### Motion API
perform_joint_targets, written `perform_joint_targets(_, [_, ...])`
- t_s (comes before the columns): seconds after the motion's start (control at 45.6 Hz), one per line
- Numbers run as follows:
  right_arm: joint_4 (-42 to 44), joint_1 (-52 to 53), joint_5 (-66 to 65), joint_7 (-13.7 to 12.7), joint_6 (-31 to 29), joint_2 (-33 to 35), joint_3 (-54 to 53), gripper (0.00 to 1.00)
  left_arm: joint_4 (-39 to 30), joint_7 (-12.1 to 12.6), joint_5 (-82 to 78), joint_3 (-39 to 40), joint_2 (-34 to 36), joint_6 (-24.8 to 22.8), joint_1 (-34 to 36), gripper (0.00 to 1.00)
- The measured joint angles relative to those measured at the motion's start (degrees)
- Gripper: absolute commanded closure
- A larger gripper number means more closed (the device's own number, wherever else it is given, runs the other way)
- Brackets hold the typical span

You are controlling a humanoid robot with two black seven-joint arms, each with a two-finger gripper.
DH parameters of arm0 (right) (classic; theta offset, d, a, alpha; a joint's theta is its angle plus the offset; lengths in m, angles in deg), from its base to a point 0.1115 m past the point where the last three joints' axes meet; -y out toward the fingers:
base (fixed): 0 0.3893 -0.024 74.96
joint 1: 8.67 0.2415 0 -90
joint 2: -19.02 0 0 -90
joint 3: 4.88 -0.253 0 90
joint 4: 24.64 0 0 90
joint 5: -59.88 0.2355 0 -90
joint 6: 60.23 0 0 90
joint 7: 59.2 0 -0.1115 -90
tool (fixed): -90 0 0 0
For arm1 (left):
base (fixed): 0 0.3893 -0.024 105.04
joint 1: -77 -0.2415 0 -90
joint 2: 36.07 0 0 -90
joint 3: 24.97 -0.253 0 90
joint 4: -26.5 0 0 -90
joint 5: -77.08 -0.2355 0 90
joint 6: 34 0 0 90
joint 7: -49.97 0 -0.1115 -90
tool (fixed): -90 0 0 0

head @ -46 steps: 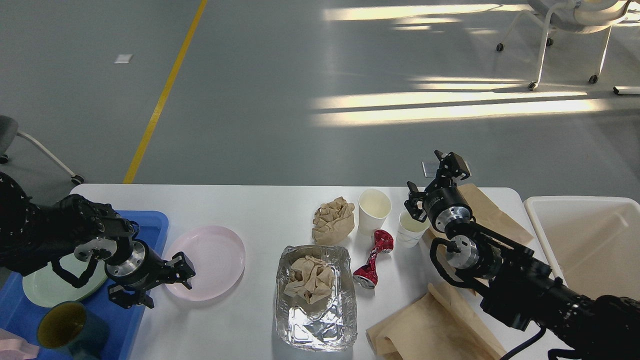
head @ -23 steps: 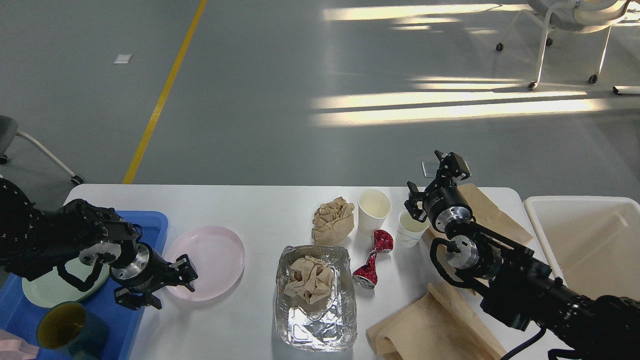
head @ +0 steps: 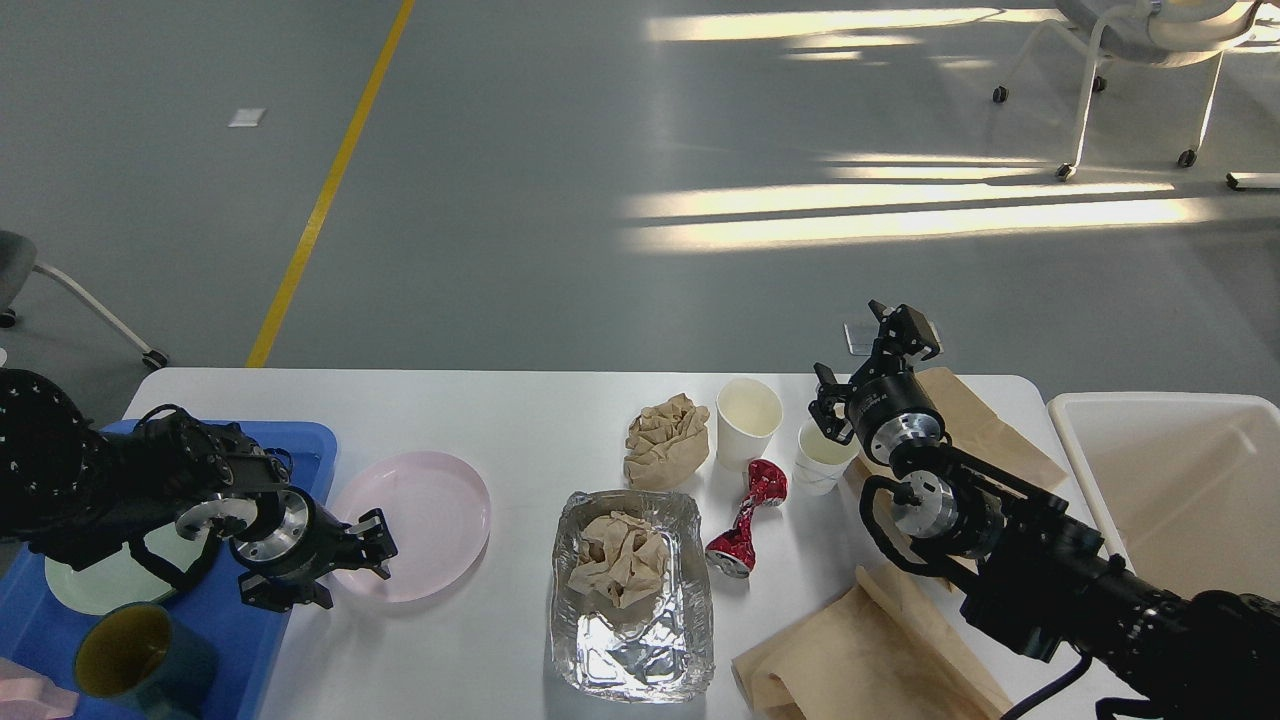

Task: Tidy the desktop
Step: 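Lift the pink plate with the left gripper onto the green plate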

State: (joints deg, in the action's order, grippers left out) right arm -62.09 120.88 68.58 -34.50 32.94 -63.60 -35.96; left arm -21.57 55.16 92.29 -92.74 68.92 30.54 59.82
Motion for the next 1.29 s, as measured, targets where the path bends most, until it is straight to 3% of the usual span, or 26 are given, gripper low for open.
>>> perform_joint_targets(0.219, [0.0, 0.0, 0.0, 0.0, 0.0, 0.0, 0.0, 0.0, 0.0, 0.0, 0.0, 0.0, -0.2, 0.3, -0.4, 0.47])
perform_joint_targets(0.394, [0.0, 0.0, 0.0, 0.0, 0.0, 0.0, 0.0, 0.0, 0.0, 0.0, -0.1, 0.1, -0.2, 0.3, -0.5, 0.66])
perform_joint_targets(0.548, [0.0, 0.0, 0.0, 0.0, 0.0, 0.0, 0.0, 0.0, 0.0, 0.0, -0.1, 0.1, -0.2, 0.0, -0.8, 0.72])
perform_joint_targets(0.833, [0.0, 0.0, 0.0, 0.0, 0.0, 0.0, 0.0, 0.0, -0.1, 0.0, -0.3, 0.1, -0.2, -1.2, -0.9, 0.92])
perform_joint_targets(1.074, [0.0, 0.0, 0.0, 0.0, 0.0, 0.0, 0.0, 0.0, 0.0, 0.0, -0.2, 0.1, 0.1, -3.3, -0.9, 1.0])
perform_joint_targets(1.293, [0.0, 0.0, 0.0, 0.0, 0.0, 0.0, 0.0, 0.0, 0.0, 0.0, -0.2, 0.1, 0.1, -3.8, -0.7, 1.0])
